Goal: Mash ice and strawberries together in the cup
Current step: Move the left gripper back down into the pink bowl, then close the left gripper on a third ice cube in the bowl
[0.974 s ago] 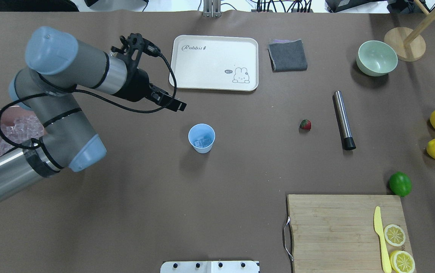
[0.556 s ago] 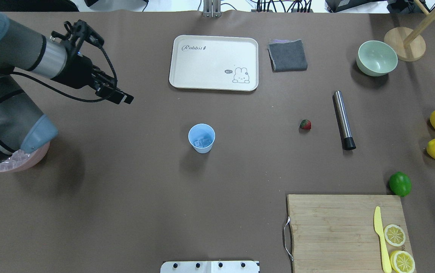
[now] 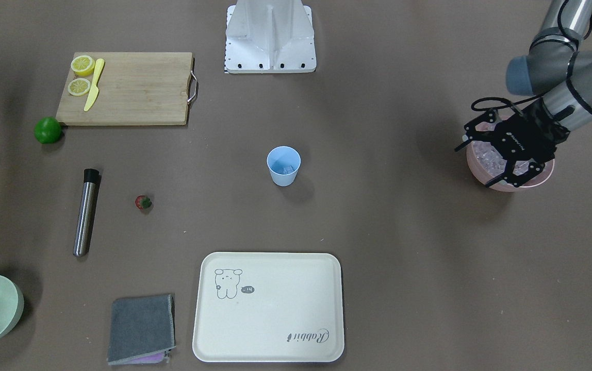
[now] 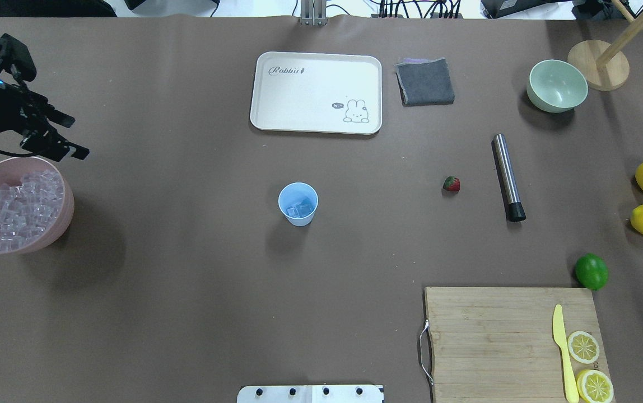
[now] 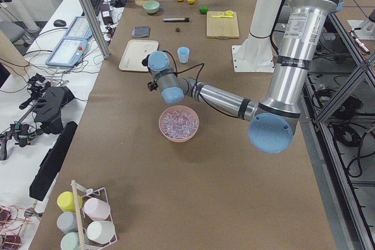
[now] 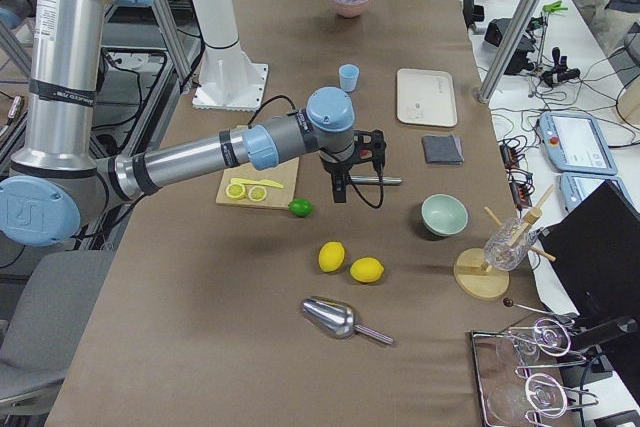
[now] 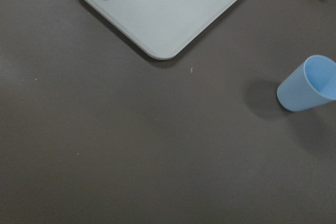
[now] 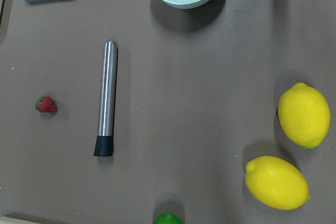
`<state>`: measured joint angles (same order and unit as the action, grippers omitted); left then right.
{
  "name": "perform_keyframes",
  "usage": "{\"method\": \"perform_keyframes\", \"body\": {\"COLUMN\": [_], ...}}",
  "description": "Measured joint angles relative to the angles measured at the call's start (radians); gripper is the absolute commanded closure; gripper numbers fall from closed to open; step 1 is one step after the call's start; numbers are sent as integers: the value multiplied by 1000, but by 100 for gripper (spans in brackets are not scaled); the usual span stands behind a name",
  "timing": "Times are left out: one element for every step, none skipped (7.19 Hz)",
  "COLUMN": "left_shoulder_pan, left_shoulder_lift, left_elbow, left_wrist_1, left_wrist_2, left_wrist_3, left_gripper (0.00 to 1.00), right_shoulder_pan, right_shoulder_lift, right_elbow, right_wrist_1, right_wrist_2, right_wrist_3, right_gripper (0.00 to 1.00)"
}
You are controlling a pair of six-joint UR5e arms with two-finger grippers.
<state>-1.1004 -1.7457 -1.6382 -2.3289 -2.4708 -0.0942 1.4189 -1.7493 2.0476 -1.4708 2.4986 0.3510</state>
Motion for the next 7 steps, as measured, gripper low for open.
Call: {"method": "perform_keyframes", "body": {"left_shoulder_pan": [-20,-36,-43,-44,-42,-40,-37], "left_shoulder_lift": [37,59,75,92,108,125,141], "left_elbow": [12,34,56,66,67,64,61], "left_wrist_1": [2,3,3,2,1,-1,-6], "left_wrist_2": [0,4,21,42,51,55,57], "left_wrist_3": [82,154,205,230,240,244,245], "left_gripper": [3,9,19,19,19,26,26], "right_shoulder_pan": [0,0,0,0,0,0,0], "right_shoulder_lift": [-5,-9,-13,-18,-23,-26,-27], "right_elbow": [1,1,1,1,1,2,2], "right_wrist_1": [1,1,1,2,2,3,3], "right_wrist_2": [-1,-1,-2,-3,-5,-6,-8], "right_wrist_3": [-1,-1,-1,-1,-1,-2,-2], "right_gripper": [0,0,0,0,0,0,0]}}
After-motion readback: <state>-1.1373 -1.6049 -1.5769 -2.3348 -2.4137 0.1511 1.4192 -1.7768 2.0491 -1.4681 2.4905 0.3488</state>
